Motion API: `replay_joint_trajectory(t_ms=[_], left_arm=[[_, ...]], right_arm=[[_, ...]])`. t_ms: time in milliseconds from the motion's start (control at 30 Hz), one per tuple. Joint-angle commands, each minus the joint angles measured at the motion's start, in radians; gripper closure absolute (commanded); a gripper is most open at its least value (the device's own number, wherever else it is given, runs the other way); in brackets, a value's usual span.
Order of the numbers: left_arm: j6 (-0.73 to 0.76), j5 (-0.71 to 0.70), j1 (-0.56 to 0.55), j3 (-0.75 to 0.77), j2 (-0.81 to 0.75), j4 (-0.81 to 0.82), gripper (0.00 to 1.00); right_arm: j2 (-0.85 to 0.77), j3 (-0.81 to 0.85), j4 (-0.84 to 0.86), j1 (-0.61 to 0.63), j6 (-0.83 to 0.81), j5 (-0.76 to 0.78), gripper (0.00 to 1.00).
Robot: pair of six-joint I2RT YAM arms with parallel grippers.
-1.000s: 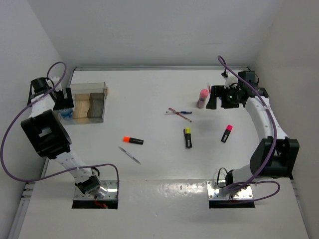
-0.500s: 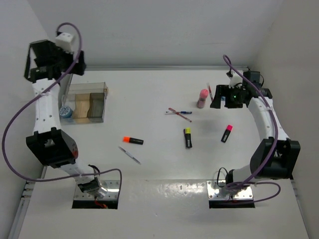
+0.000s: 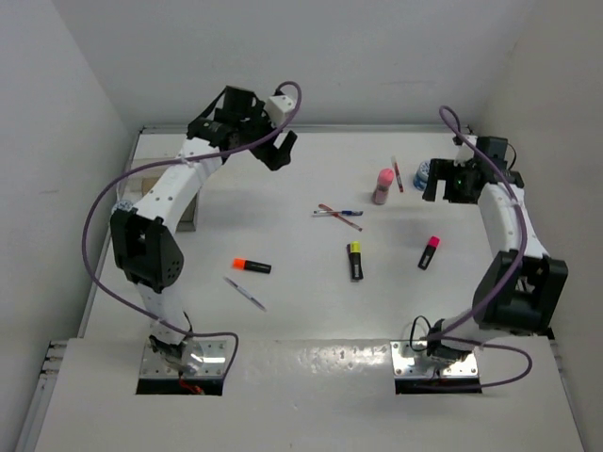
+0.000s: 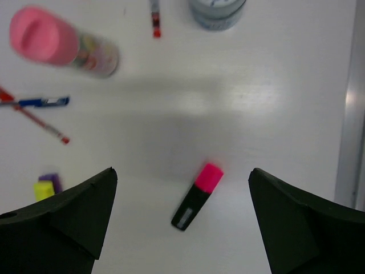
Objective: Sort the stationery into containers
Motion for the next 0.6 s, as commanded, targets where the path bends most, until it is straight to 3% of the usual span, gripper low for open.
replay_joint_trajectory(t_ms=[0, 100, 233, 367, 567], left_arm=[[-0.011, -0.016, -0.015, 0.132, 0.054, -0.035, 0.11], [-0.025, -0.041, -0.012, 0.135, 0.056, -0.038, 0.00], [-0.060, -0.019, 0.031, 0.090, 0.025, -0.015, 0.00], [-0.089, 0.000, 0.080, 0.085, 0.028, -0.033, 0.00], [-0.109, 0.014, 0.120, 0.066, 0.035, -0.035, 0.00]], right_arm=[[0.138, 0.152, 0.128, -0.009, 0.027, 0.133, 0.04], [0.302, 0.292, 0.125, -0.012, 0.049, 0.130, 0.03], [0.516, 0.450, 0.102, -0.015, 0.061, 0.106, 0.01], [0.624, 0.580, 0.082, -0.015, 0.069, 0.095, 0.02], [0.683, 0.616, 0.090, -0.004, 0.086, 0.087, 0.01]])
